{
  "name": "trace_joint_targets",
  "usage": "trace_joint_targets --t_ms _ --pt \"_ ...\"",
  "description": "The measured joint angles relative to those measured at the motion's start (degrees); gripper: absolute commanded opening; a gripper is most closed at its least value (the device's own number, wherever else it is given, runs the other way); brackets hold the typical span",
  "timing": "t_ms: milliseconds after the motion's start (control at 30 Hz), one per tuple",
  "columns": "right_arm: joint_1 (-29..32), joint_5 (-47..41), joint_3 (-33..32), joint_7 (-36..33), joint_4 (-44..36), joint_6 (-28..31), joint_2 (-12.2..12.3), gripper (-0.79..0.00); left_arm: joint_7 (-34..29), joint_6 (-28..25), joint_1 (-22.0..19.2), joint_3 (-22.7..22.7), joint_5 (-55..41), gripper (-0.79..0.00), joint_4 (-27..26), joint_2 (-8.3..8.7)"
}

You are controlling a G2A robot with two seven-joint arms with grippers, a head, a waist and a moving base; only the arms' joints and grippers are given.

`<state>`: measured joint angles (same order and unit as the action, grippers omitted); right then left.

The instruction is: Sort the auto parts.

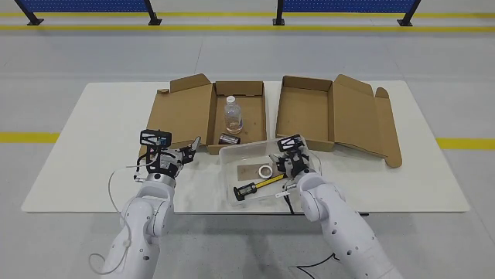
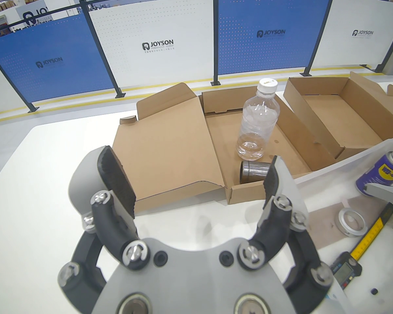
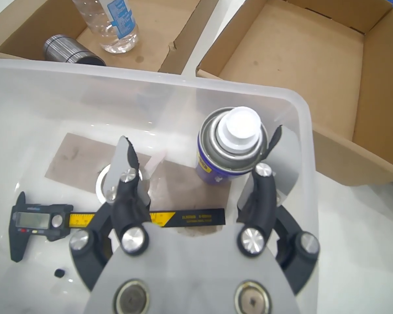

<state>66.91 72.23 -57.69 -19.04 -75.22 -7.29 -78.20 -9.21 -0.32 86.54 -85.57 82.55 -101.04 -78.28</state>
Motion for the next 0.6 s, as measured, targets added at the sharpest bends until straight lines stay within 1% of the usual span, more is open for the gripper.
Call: trace_joint_targets --t_ms 233,300,333,367,400,433,467,500,533,600 --pt "-1.62 -0.6 0.69 0.05 2.78 0.61 -0.64 -0.203 0.0 0.0 0.0 0.0 0.0 0.0 0.0 0.0" --pt "-2.11 -0.5 0.9 0.02 3.45 0.83 -0.8 -0.24 0.0 0.0 0.0 0.0 0.0 0.0 0.0 0.0" --pt "-2.27 -0.47 0.97 0.03 3.66 0.86 -0.87 -0.271 0.0 0.0 0.0 0.0 0.0 0.0 0.0 0.0" --pt "-2.42 -0.46 1.02 0.05 3.84 0.9 -0.93 -0.345 0.0 0.0 0.0 0.0 0.0 0.0 0.0 0.0" --pt "-2.6 -0.47 1.06 0.07 4.07 0.97 -1.01 -0.391 0.0 0.0 0.0 0.0 0.0 0.0 0.0 0.0" --pt "-2.73 -0.47 1.08 0.09 4.25 1.06 -1.07 -0.406 0.0 0.0 0.0 0.0 0.0 0.0 0.0 0.0" --pt "-2.85 -0.47 1.09 0.14 4.41 1.14 -1.11 -0.459 0.0 0.0 0.0 0.0 0.0 0.0 0.0 0.0" --pt "-2.97 -0.43 1.09 0.24 4.63 1.23 -1.17 -0.483 0.0 0.0 0.0 0.0 0.0 0.0 0.0 0.0" --pt "-3.04 -0.4 1.09 0.3 4.79 1.32 -1.21 -0.526 0.0 0.0 0.0 0.0 0.0 0.0 0.0 0.0" --pt "-3.18 -0.24 1.07 0.42 5.17 1.64 -1.28 -0.659 0.0 0.0 0.0 0.0 0.0 0.0 0.0 0.0"
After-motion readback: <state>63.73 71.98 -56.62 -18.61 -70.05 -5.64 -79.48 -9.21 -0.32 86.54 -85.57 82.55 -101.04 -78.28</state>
